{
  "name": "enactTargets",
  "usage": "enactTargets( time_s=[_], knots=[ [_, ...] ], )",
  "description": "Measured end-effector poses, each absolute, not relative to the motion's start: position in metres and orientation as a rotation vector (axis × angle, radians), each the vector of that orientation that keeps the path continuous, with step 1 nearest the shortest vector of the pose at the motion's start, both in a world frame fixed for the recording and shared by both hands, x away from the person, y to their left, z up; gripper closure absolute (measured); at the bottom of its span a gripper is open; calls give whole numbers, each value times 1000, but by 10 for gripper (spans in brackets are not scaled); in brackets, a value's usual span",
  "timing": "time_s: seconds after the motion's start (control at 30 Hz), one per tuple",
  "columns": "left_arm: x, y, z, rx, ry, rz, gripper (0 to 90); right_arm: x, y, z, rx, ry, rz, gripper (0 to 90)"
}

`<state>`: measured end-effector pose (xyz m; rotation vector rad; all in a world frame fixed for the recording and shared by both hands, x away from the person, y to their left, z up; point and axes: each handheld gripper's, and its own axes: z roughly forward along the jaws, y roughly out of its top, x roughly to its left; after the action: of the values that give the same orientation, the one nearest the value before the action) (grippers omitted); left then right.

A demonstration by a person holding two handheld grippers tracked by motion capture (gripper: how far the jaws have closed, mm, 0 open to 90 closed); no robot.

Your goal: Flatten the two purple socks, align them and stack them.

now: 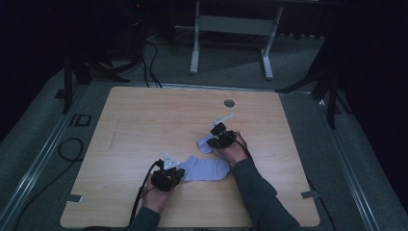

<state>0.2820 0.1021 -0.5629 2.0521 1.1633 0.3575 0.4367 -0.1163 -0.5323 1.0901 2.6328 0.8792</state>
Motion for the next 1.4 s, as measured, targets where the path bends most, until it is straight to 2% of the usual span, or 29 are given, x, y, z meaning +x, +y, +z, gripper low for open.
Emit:
enactTargets(
  time_s=[0.37,0.8,1.03,1.4],
  knots=[
    [282,102,-563,2052,1165,363,876,408,-153,-482,1041,2531,1121,850],
    [281,101,-563,2052,1165,368,876,372,-177,-445,953,2461,1323,846],
    [281,101,-563,2051,1166,368,876,362,-173,-440,907,2465,1357,844],
    [281,101,-563,2047,1167,366,872,359,-156,-461,899,2519,1323,844]
  ],
)
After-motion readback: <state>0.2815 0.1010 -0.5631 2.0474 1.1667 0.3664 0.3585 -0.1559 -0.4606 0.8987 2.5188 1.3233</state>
